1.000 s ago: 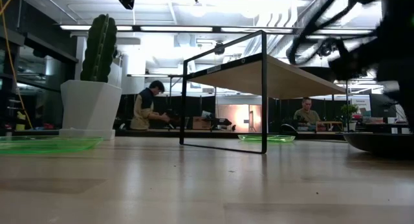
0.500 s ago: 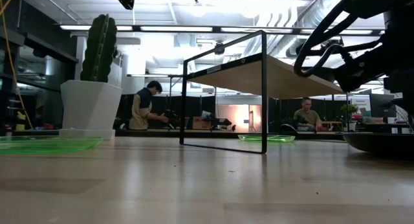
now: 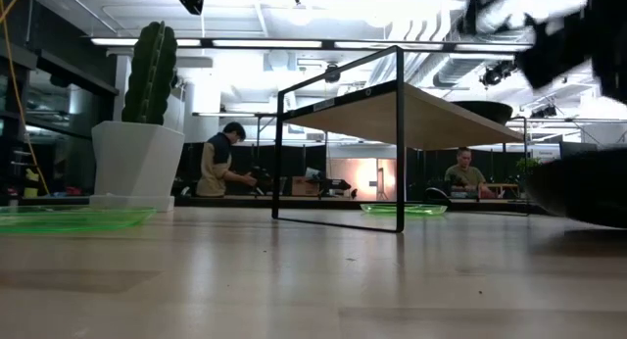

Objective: Place and stack plates onto a shelf
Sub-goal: Stack the right black plate on top of the black plate on the shelf

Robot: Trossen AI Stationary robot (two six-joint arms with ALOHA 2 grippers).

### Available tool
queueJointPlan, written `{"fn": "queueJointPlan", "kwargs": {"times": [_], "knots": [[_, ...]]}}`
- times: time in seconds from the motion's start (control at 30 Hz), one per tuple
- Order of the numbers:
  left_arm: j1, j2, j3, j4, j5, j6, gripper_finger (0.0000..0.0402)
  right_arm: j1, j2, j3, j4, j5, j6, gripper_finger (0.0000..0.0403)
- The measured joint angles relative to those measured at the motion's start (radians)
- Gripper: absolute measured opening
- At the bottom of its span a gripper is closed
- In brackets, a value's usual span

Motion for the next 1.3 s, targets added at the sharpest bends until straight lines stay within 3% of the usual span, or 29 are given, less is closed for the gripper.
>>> {"fn": "queueJointPlan", "kwargs": {"times": [0.3,0.63,0.77,1.0,1.17,1.3], "knots": [[0.000,0.000,0.000,0.000,0.000,0.001,0.0158,0.065,-0.089,0.220,-0.104,-0.039,-0.141,0.0000],[0.000,0.000,0.000,0.000,0.000,0.001,0.0158,0.105,-0.092,0.524,-0.174,0.002,-0.141,0.0000],[0.000,0.000,0.000,0.000,0.000,0.001,0.0158,0.106,-0.092,0.645,-0.175,0.096,-0.174,0.0000],[0.000,0.000,0.000,0.001,0.000,0.009,0.0158,0.067,-0.092,0.840,-0.218,0.309,-0.477,0.0000],[0.000,0.000,0.000,0.001,-0.010,0.020,0.0158,-0.053,-0.092,0.890,-0.279,0.456,-0.732,0.0000],[0.000,0.000,0.000,0.001,-0.011,0.020,0.0158,-0.200,-0.085,0.891,-0.346,0.562,-0.827,0.0000]]}}
